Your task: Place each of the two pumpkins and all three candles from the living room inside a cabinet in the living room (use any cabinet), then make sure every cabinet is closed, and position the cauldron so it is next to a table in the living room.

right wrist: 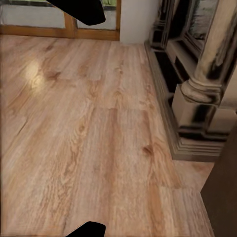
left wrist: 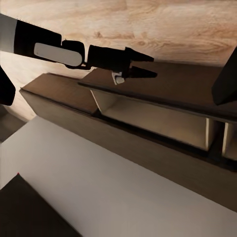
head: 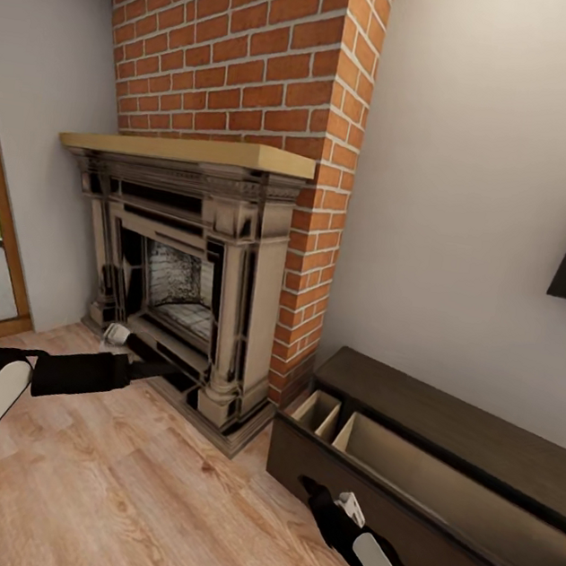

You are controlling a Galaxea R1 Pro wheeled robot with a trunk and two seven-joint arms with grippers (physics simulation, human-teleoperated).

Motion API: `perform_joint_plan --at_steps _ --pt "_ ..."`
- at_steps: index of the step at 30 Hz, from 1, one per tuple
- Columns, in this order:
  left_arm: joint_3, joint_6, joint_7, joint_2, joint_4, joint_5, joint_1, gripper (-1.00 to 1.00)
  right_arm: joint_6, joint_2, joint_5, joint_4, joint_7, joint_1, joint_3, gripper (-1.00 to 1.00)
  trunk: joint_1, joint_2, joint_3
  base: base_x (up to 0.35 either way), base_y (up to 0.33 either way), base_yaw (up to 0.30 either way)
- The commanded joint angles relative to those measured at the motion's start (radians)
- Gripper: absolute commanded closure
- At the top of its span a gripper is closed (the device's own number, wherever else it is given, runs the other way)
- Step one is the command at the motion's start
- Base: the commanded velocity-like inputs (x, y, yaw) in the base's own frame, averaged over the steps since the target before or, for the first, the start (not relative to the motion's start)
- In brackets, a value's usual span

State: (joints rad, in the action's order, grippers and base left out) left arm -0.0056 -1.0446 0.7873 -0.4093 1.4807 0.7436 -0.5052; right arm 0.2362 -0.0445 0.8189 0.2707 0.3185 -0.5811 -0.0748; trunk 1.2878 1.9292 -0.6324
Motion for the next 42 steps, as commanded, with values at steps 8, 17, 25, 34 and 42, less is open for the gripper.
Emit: perform_joint_plan --at_steps 8,17,25,34,42 --pt "-0.001 -0.003 0.003 0.000 0.000 -0.005 -0.001 -1.00 -0.001 0.025 -0.009 0.007 0.112 0.002 0.049 -1.00 -0.031 -0.056 0.013 0.000 0.000 0.165" --pt "-0.002 -0.003 0.003 0.001 0.000 -0.009 -0.001 -1.00 -0.002 0.031 -0.088 0.010 0.217 0.003 0.072 -1.00 -0.065 -0.119 0.029 0.000 0.000 0.162" --pt "-0.002 -0.003 0.003 0.001 0.000 -0.010 -0.001 -1.00 -0.008 0.028 -0.098 0.009 0.196 0.003 0.075 -1.00 -0.096 -0.175 0.043 0.000 0.000 0.134" --pt "-0.002 -0.003 0.003 0.001 0.000 -0.010 -0.001 -1.00 -0.114 0.026 -0.097 -0.002 0.204 0.005 0.072 -1.00 -0.131 -0.238 0.059 0.000 0.000 0.017" --pt "-0.002 -0.003 0.005 0.001 0.000 -0.010 -0.001 -1.00 -0.121 0.022 -0.095 -0.004 0.194 0.005 0.072 -1.00 -0.131 -0.238 0.055 0.000 0.000 0.010"
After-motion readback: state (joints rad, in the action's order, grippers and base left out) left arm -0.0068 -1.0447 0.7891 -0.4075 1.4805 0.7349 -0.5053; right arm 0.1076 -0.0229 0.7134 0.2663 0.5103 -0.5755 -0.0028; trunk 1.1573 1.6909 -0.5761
